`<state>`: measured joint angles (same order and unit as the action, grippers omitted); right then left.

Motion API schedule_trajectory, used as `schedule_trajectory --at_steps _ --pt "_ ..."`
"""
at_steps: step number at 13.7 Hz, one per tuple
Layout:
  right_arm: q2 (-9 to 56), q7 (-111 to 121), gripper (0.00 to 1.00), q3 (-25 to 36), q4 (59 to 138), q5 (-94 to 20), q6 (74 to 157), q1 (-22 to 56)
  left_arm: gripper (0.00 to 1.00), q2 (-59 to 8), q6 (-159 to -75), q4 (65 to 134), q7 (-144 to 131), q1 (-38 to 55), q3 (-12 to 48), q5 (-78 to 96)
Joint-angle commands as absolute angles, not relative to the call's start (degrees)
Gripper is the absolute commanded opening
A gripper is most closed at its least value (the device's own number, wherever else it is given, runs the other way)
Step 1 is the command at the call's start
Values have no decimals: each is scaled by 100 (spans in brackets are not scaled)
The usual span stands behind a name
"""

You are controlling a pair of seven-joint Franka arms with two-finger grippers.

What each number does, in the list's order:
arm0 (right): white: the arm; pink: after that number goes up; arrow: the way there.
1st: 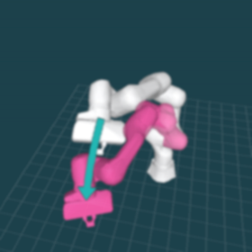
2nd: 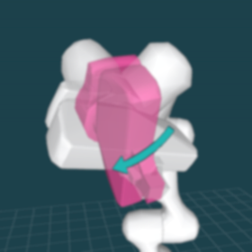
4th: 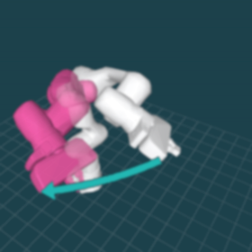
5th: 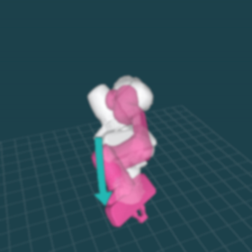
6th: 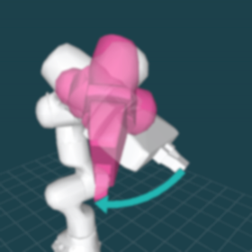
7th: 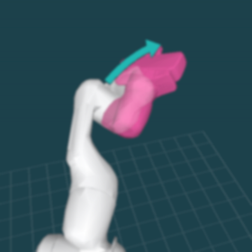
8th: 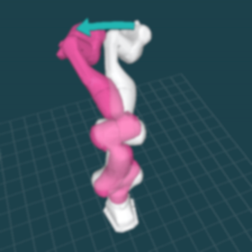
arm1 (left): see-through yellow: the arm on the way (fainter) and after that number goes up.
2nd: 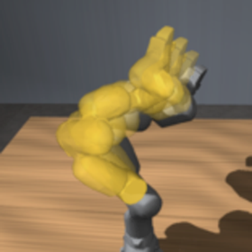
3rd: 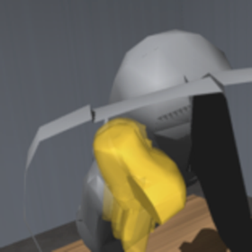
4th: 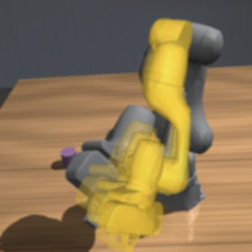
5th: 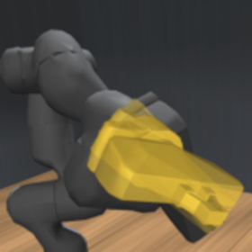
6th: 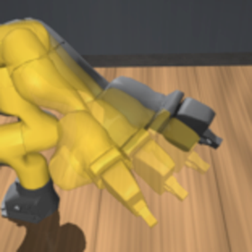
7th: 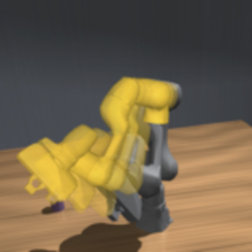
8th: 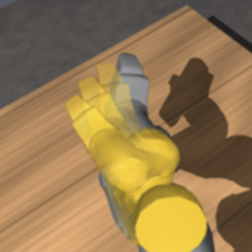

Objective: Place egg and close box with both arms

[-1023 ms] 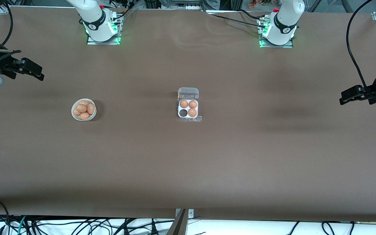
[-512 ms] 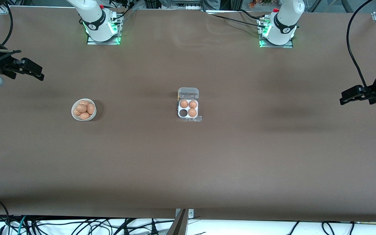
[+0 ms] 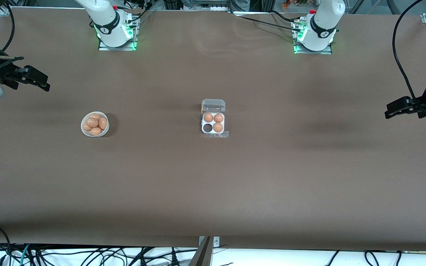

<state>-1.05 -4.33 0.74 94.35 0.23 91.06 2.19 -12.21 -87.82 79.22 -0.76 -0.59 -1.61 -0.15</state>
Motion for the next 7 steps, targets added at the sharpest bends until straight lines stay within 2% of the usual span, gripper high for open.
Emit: schedule_trajectory --at_steps 1,7 --pt "-114 -396 100 44 9404 18 9035 176 100 -1292 -8736 7761 -26 -26 -202 -9" --pt "-114 -361 100 53 9404 18 9044 176 100 -1283 -8736 7761 -26 -53 -202 -9"
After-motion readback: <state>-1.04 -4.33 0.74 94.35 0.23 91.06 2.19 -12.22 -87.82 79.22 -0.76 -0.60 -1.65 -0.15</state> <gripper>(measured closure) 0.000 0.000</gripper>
